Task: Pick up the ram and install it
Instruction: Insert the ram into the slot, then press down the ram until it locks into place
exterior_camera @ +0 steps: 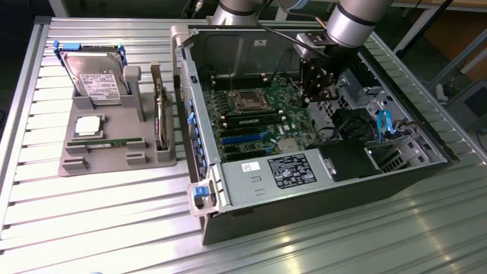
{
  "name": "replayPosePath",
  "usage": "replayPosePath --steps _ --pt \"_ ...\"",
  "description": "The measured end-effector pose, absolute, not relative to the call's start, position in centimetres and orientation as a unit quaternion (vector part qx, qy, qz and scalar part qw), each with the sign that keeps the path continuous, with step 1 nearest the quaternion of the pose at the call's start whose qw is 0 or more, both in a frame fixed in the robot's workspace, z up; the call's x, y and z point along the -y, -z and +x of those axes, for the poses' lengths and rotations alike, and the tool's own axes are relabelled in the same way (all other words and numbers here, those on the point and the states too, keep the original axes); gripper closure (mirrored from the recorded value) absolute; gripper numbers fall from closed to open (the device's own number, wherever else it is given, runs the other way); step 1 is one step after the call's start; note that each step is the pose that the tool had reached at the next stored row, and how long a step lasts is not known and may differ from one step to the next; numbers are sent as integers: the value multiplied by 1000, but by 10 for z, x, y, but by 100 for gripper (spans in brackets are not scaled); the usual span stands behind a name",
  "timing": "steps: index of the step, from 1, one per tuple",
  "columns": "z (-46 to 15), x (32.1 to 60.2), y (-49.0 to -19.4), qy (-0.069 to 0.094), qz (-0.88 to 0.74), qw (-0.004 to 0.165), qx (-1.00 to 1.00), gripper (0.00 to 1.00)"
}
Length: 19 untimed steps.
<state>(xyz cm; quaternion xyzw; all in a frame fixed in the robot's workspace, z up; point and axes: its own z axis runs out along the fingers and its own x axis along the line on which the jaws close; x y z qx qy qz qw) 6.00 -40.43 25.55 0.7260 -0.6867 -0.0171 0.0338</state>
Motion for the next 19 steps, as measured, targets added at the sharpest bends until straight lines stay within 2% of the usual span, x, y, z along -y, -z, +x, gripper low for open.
replayPosePath --steps 9,19 --pt "50 404 -267 16 726 32 687 91" --pt "28 404 -262 16 726 32 687 91"
